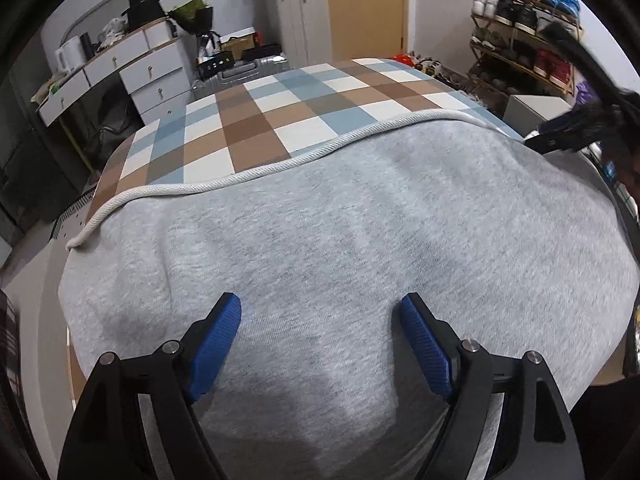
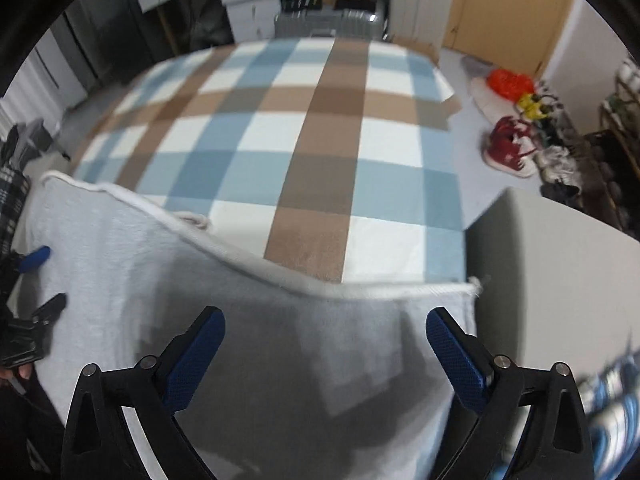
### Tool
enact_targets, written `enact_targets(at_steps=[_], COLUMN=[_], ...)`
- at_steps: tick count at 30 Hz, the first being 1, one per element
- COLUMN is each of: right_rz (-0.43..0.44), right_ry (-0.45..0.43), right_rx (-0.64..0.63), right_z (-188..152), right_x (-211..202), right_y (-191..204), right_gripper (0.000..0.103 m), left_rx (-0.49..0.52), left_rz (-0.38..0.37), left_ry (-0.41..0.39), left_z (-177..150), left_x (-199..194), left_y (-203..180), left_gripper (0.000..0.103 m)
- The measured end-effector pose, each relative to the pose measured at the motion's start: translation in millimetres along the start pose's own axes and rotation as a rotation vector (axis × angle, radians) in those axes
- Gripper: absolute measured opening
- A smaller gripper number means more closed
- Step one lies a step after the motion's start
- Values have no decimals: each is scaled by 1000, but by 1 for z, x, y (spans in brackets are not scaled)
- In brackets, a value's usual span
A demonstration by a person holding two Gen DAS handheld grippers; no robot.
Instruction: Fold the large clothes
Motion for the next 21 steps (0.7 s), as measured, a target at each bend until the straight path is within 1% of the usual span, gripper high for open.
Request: enact_targets(at_steps=[2, 4, 7, 8, 9, 10, 11, 12, 13, 14, 15, 16, 17, 19, 21], right_rz=[1, 4, 39, 57, 75, 80, 80, 78, 77, 60, 30, 0, 12, 27, -9], right_ry=[20, 38, 55, 79, 96, 92, 73, 51, 38, 35, 48, 64, 50, 58, 60], right_rx=[-48, -62, -10, 3, 4, -5, -21, -39, -47, -48, -53, -43, -17, 31, 68], right_z=[1, 4, 12, 13, 13, 14, 14, 15, 16, 16, 15, 13, 15, 17, 19], right_x=[11, 18, 28, 33, 36, 35, 32, 28, 26, 26, 30, 35, 33, 33, 32], right_y=[6, 9, 1, 0, 1, 3, 7, 10, 12, 13, 14, 12, 10, 5, -2], right_gripper=[100, 100, 97, 91, 83, 78, 70, 54, 44, 20, 2, 0, 0, 0, 0], left_rx=[11, 22, 42, 48, 51, 52, 53, 53, 53, 52, 53, 53, 53, 57, 57], left_rz=[-8, -4, 16, 21, 23, 24, 26, 27, 31, 37, 40, 44, 47, 48, 46], left_ry=[1, 4, 1, 0, -1, -2, -3, -3, -3, -2, -1, -2, -2, -7, -11], left_z=[-2, -4, -7, -7, -7, -8, -8, -8, -8, -8, -8, -8, -8, -8, -8], left_x=[-1, -1, -2, -2, -1, -1, -1, -1, -1, 0, 0, 0, 0, 0, 0], left_y=[0, -1, -3, -4, -4, -4, -4, -4, -4, -4, -4, -5, -5, -5, -4], left_gripper=[79, 79, 79, 79, 79, 79, 79, 79, 80, 80, 80, 80, 80, 81, 82])
Point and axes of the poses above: each gripper's, at about its wrist camera, not at the fingertips, and x roughly the way its jaws point, y to its left, z to its top, the point moved 5 cm from there along x, roughly the way its jaws point, and after that the axes turned 12 degrees about -z, right-handed, at the moved point
